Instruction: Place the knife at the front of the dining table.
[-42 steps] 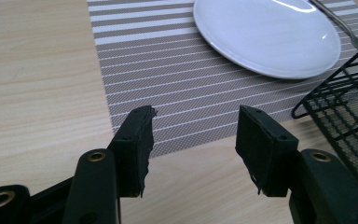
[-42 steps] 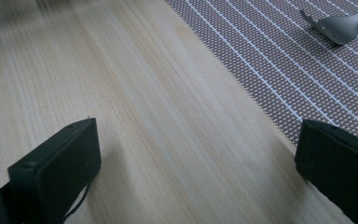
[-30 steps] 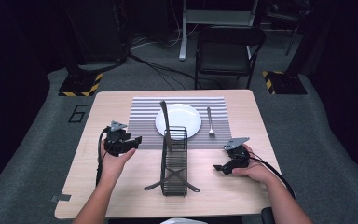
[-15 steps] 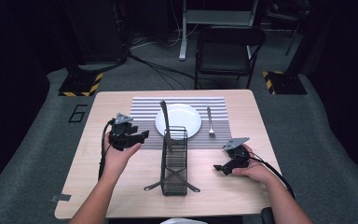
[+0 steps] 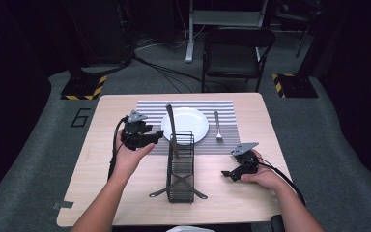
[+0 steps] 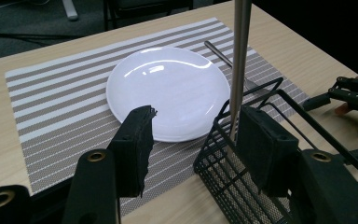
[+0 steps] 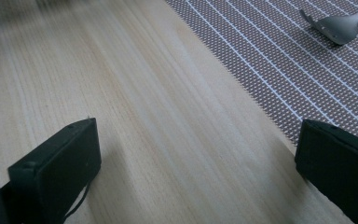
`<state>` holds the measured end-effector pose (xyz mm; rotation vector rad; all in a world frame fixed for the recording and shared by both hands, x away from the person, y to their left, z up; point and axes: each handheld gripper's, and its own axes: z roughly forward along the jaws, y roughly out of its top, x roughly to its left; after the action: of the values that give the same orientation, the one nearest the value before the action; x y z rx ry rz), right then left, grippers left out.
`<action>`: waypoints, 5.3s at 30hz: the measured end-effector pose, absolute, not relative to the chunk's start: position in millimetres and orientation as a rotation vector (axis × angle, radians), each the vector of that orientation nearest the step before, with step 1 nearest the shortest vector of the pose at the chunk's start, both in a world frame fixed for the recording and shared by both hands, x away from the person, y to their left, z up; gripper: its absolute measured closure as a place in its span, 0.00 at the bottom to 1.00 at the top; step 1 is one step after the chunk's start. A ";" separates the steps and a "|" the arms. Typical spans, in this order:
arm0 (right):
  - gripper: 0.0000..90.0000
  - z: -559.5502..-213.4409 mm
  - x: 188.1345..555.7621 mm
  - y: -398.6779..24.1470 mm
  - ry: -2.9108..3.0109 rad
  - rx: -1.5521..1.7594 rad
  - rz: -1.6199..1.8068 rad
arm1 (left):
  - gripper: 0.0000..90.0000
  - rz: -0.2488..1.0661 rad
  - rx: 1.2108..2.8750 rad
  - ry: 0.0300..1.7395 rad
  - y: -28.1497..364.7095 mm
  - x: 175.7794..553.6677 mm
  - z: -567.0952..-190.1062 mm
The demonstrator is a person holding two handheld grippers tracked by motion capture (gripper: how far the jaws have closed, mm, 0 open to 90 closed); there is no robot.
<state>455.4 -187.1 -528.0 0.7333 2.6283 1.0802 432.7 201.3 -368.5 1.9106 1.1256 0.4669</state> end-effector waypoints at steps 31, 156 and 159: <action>0.00 -528.3 456.1 -187.2 2.624 0.721 1.085 | 0.59 0.382 1.895 1.044 162.8 464.8 -382.1; 0.00 -527.9 455.4 -187.1 2.630 0.733 1.079 | 0.92 0.604 1.761 1.142 229.3 486.6 -339.3; 0.00 -528.0 455.4 -187.1 2.629 0.734 1.080 | 0.92 0.614 1.767 1.164 232.8 489.2 -348.7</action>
<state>455.4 -187.1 -528.0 0.7337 2.6289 1.0798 489.2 232.8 -348.7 1.7666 1.1644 0.6139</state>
